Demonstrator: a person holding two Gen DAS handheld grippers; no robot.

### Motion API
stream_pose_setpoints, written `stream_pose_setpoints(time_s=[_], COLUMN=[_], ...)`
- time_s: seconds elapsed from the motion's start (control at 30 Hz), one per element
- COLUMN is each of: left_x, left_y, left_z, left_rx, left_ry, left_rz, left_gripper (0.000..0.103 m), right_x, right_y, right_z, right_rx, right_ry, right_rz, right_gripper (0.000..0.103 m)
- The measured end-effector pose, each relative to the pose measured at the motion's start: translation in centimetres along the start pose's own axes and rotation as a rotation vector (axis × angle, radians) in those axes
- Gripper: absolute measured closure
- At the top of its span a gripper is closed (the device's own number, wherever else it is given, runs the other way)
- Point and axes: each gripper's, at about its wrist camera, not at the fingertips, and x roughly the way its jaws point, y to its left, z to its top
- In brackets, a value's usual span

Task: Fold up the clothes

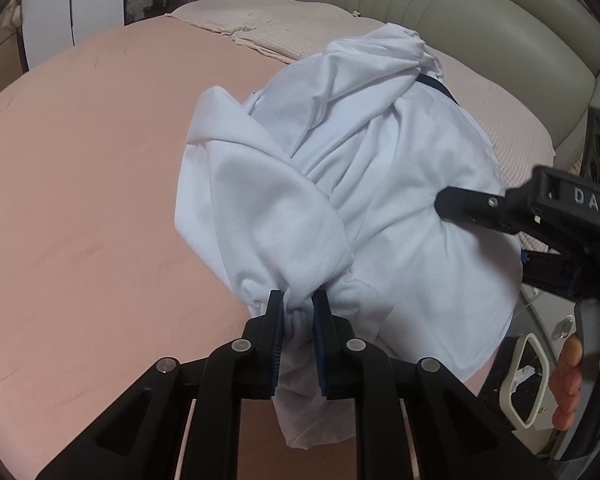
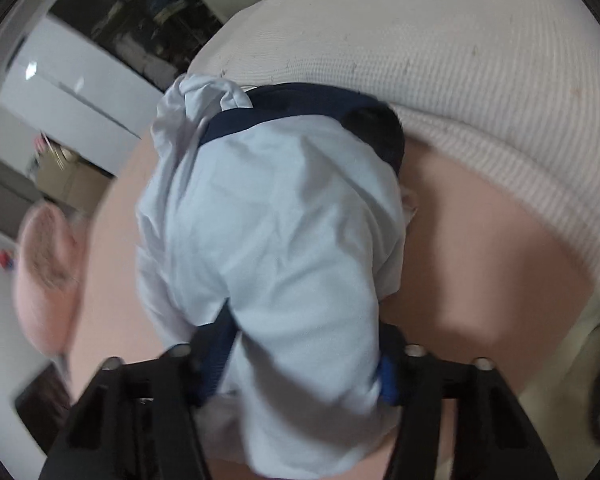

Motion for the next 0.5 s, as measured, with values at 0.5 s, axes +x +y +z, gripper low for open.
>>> stream_pose_setpoints(time_s=[0.5], left_x=[2.8], left_y=[1.0], left_z=[2.5], left_rx=[-0.152], left_ry=[0.007], left_rz=[-0.142], left_gripper=[0.06], right_x=[1.3], right_y=[-5.8], right_z=[0.9], right_rx=[0.215], right_ry=[0.035], right_rz=[0.263], right_gripper=[0.061])
